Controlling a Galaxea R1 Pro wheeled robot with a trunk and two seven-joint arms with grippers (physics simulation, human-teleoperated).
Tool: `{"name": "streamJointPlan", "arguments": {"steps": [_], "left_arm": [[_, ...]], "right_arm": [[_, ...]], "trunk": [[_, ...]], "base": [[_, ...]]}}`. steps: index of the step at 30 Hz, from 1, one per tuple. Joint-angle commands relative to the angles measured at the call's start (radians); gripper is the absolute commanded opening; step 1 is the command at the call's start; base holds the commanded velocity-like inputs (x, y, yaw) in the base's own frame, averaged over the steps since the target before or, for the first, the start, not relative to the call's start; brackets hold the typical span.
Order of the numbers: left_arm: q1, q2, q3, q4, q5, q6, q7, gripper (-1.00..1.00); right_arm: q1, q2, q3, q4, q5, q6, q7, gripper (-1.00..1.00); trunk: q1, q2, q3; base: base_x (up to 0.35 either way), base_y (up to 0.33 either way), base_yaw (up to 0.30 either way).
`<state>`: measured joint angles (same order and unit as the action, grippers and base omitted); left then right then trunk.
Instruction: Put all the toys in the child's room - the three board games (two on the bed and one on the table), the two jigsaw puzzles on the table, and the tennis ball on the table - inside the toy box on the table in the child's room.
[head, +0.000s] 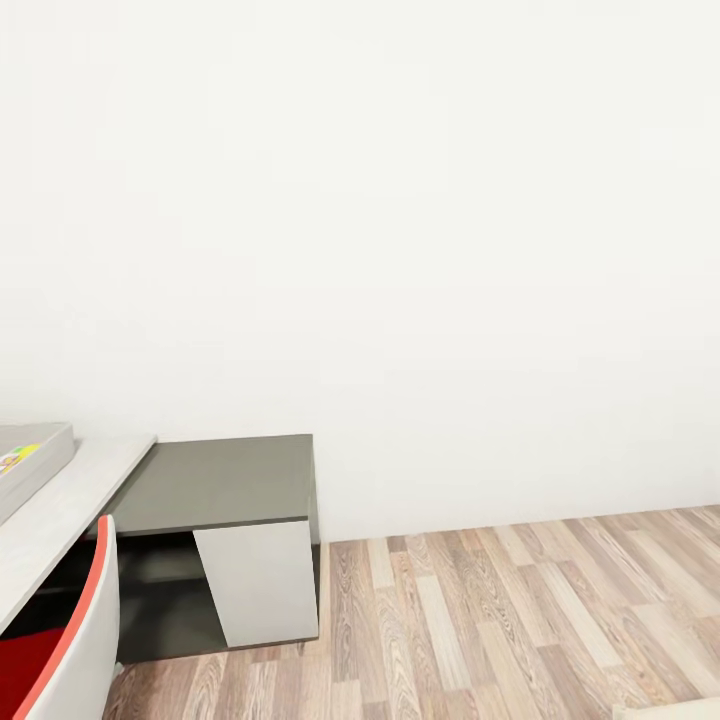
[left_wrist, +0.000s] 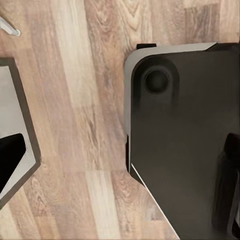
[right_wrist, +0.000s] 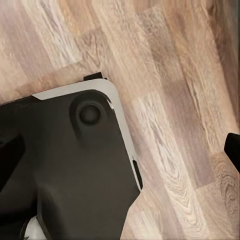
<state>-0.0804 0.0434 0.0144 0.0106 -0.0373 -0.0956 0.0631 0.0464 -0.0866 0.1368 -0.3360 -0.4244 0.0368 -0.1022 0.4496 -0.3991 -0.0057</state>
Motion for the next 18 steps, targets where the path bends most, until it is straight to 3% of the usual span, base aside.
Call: {"name": "streamJointPlan", "arguments": {"steps": [1,7,18], "left_arm": [[0.001,0.004,0.001,0.001,-0.004,-0.016,0.003,1.0],[0.004,0.008,0.001,0.002,-0.004,-0.036,0.003,1.0],[0.007,0.009,0.001,0.013,-0.004,-0.038,0.003,1.0]], "right_arm": [[0.001,-0.001,0.01,0.014,-0.006,-0.009,-0.007,1.0],[0.001,0.001,0.037,0.094,0.025,-0.031,-0.008,1.0],[0.001,0.001,0.051,0.113,0.036,-0.034,-0.008,1.0]], "trunk": [[0.0,-0.001,-0.001],[0.0,-0.001,-0.009],[0.0,-0.001,-0.026]], "base": [[0.0,0.0,0.0],[0.0,0.0,0.0],[0.0,0.0,0.0]]}}
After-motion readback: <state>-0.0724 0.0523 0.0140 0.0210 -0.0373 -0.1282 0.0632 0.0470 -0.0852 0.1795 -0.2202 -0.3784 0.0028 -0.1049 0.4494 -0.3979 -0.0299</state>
